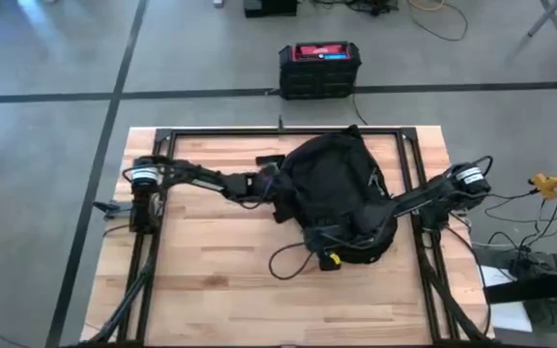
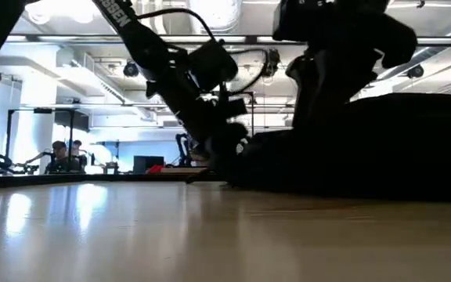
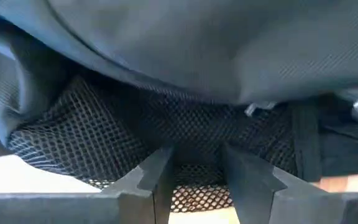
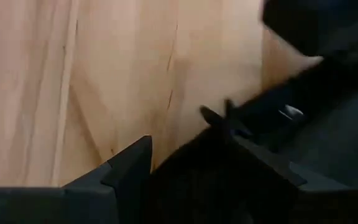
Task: Unpack backpack
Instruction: Close the black backpack
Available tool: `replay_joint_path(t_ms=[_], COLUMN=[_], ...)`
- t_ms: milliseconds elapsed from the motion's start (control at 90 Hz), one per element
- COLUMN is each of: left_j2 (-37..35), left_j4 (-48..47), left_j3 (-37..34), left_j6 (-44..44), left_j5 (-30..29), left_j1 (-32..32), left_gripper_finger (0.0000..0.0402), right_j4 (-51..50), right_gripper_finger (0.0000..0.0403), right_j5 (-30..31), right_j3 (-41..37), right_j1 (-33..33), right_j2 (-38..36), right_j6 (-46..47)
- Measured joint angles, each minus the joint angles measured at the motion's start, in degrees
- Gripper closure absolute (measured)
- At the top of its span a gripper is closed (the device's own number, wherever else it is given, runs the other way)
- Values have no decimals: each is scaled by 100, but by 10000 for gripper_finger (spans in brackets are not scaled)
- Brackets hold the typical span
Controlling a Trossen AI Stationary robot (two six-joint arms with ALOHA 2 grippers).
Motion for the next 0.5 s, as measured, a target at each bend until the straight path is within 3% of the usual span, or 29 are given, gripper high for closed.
replay_joint_path(t_ms=[122, 344, 500], left_j2=[-24, -112, -183], left_j4=[-436, -626, -886], left_j3=[-223, -422, -450], left_j6=[-794, -2346, -3049], left_j5=[-107, -503, -914], left_j1=[-186, -965, -1747], left_gripper_finger=[283, 284, 284], right_j4=[393, 2358, 1793], right_gripper_finger=[197, 197, 209], right_j5=[-18, -524, -368], right_j3=[-13, -11, -1], right_j1=[75, 204, 45], right_j2=[-7, 442, 865], right_j6=[188, 836, 1355])
